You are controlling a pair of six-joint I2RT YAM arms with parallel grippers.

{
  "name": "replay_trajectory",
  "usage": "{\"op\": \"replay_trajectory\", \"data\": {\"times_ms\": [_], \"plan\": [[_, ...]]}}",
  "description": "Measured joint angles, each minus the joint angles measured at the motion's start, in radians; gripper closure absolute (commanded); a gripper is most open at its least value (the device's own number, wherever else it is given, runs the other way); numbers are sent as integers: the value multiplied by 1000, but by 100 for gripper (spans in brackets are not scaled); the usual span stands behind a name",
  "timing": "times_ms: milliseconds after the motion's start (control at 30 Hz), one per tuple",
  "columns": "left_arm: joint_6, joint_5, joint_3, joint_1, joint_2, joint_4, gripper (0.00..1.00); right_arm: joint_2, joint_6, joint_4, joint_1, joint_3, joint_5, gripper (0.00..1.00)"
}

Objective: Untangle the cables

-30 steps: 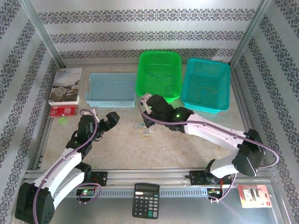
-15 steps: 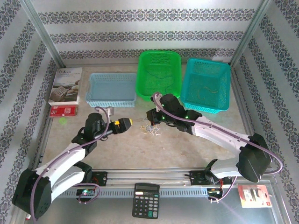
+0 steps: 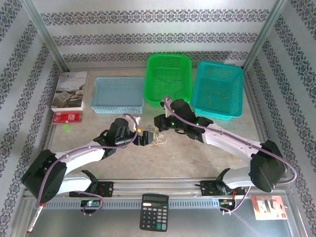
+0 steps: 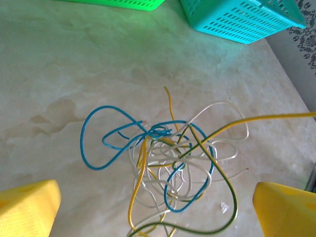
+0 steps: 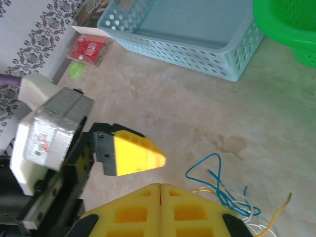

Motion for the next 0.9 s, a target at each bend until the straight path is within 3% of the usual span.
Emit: {"op": "replay_trajectory", "data": {"times_ms": [133,233,467,567,900], "plan": [[29,-8,32,-19,54,40,1,1,12,18,0,-7,-11,100],[43,-9,49,-27,100,82,7,3,25,27,0,-8,-22,100],[58,-8,48,-33,211,170,48,3,60,43,-9,-6,-54,100],[60,-8,44,-34,251,199,59,0,84,48,-29,6,-83,100],[60,-8,11,-34,288,255,60,-122,183,108,-150,109,-166,100]]}}
